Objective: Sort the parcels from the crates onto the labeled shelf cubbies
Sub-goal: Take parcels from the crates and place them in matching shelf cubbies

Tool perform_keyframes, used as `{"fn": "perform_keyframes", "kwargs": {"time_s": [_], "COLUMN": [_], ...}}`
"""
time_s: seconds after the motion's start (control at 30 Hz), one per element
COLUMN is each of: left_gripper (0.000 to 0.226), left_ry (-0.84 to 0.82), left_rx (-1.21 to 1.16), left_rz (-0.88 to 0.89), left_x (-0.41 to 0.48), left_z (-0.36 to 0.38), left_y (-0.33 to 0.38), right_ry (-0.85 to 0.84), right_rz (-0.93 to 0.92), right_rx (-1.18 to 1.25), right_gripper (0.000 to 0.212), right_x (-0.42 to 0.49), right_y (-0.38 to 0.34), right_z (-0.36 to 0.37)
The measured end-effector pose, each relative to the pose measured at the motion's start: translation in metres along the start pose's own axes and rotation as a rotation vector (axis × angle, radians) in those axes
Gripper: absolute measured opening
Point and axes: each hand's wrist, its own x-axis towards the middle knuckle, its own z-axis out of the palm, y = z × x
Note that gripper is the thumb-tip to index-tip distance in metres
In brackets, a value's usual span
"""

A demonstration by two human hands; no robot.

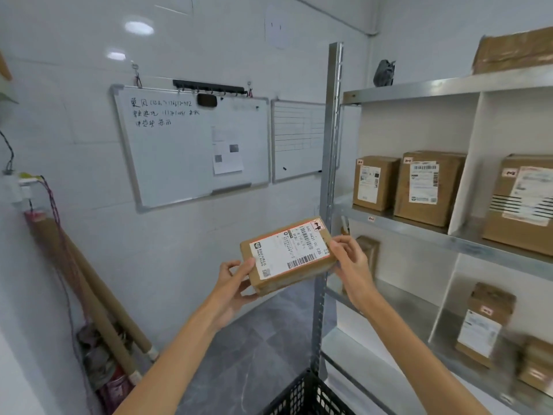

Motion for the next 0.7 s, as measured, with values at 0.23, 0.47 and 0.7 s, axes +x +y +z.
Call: {"fn": "perform_keyframes", "kwargs": {"time_s": [0.23,0.47,0.7], "left_gripper": [0.116,0.064,0.102], "left_ry": [-0.220,-0.293,-0.545], "left_rx": [-0.135,-0.045,0.333], "left_rz": [0.040,0.017,0.151], "left_x": [-0.005,-0.036,-0.052], "left_z": [0.003,0.036,0.062], "left_y": [-0.024,-0.056,-0.039], "right_ry": [-0.002,-0.097,-0.200], "right_rz": [-0.004,0.054,0.075], "right_rx": [-0.011,0.224,0.105], "right_gripper": [0.079,0.098,0.095], "right_x": [-0.027,-0.066,-0.111], "right_y": [-0.009,0.007,-0.014], "right_z": [0.000,-0.004,-0.063]}}
